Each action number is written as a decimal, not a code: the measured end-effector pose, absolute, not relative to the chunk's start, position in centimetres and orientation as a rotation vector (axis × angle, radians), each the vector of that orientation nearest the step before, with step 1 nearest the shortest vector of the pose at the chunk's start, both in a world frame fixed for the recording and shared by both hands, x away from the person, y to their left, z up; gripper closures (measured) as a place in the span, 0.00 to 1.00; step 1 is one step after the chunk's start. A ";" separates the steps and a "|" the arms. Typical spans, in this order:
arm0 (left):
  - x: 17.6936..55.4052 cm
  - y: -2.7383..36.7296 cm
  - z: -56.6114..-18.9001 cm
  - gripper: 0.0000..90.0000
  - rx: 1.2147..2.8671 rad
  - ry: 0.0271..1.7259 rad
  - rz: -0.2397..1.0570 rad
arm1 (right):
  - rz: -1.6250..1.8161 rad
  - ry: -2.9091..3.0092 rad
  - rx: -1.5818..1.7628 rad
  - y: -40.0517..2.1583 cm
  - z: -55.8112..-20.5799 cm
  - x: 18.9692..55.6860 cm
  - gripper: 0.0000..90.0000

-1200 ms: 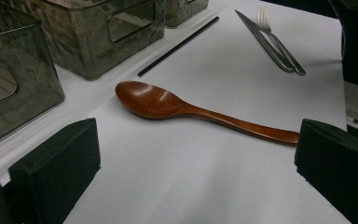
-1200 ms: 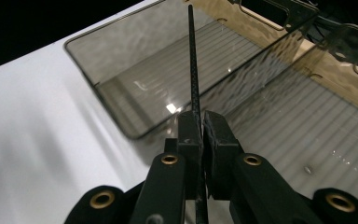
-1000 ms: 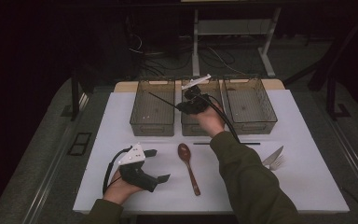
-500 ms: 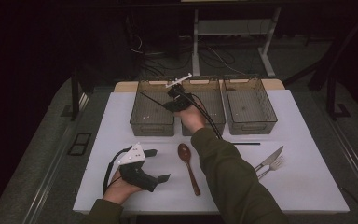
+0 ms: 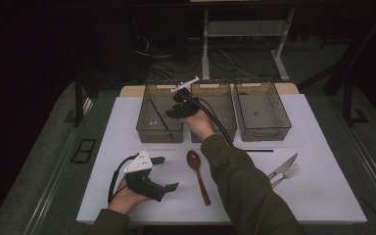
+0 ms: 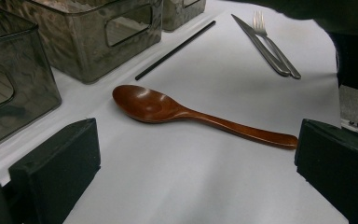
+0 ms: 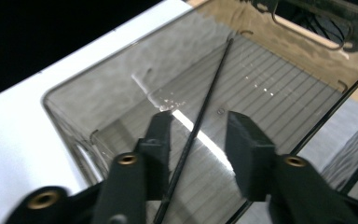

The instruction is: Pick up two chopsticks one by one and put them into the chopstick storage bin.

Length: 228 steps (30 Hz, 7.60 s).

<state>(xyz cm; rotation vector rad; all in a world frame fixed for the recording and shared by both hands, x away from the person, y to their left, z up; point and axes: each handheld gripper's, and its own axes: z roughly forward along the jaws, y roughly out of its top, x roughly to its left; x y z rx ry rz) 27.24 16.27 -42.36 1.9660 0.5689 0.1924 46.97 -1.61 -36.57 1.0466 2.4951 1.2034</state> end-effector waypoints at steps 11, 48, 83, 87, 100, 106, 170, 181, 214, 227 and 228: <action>27.2 16.4 -42.4 0.00 1.977 0.568 0.198 | 1.336 2.518 0.921 -5.0 -35.8 44.7 0.43; 27.1 16.4 -42.7 0.00 1.990 0.591 0.207 | 1.327 2.623 0.737 -24.4 -39.2 36.0 0.67; 27.1 16.3 -42.7 0.00 1.992 0.582 0.206 | 1.024 2.709 0.835 -28.9 -44.4 38.5 0.84; 27.1 16.3 -42.7 0.00 1.993 0.583 0.205 | 0.987 2.717 0.818 -28.6 -44.5 38.4 0.86; 27.1 16.3 -42.6 0.00 1.987 0.580 0.204 | 0.913 2.799 0.735 -27.8 -43.9 37.3 0.91; 27.1 16.3 -42.6 0.00 1.988 0.578 0.205 | 0.902 2.833 0.691 -27.5 -43.9 36.8 0.92; 27.1 16.4 -42.5 0.00 1.980 0.592 0.209 | 1.481 2.603 0.664 -27.3 -37.2 35.2 0.94; 27.2 16.3 -42.6 0.00 1.980 0.595 0.211 | 1.475 2.478 0.772 -25.3 -35.2 36.9 0.94; 27.4 16.4 -42.6 0.00 1.973 0.591 0.197 | 1.264 2.393 0.987 -8.9 -34.5 44.2 0.94; 27.4 16.5 -42.5 0.00 1.959 0.590 0.185 | 1.140 2.416 1.067 -3.1 -36.6 47.3 0.94; 27.4 16.4 -42.5 0.00 1.959 0.587 0.184 | 1.135 2.420 1.075 -2.8 -36.8 47.5 0.94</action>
